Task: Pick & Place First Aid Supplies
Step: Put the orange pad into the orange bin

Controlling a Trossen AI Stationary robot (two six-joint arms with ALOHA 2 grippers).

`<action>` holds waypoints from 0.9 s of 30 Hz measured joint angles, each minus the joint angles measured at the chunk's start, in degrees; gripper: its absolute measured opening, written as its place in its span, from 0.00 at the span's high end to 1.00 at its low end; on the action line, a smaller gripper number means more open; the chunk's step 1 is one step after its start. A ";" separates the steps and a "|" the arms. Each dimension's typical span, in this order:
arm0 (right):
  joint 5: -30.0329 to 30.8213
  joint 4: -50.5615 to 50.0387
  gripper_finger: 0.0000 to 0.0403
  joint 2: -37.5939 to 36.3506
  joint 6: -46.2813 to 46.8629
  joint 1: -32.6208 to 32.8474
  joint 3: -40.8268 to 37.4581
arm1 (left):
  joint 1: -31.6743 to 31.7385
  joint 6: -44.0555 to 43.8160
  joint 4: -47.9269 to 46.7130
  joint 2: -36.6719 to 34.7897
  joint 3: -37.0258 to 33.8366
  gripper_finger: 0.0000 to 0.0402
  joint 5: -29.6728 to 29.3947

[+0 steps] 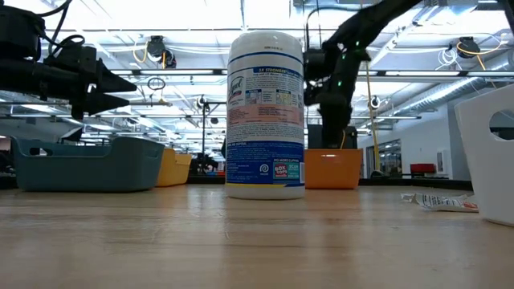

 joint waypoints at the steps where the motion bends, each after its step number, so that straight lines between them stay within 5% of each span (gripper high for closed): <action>1: -0.05 -0.88 0.44 -0.87 0.79 0.57 0.00 | 0.02 0.00 0.00 0.00 0.02 0.24 0.01; 20: 0.20 -8.61 0.46 -13.94 21.11 14.06 -6.31 | 0.00 0.00 0.00 0.01 0.01 0.24 0.00; 27: 4.58 -8.59 0.46 -15.85 26.13 23.65 -10.12 | 0.02 0.00 0.00 0.02 0.00 0.24 0.00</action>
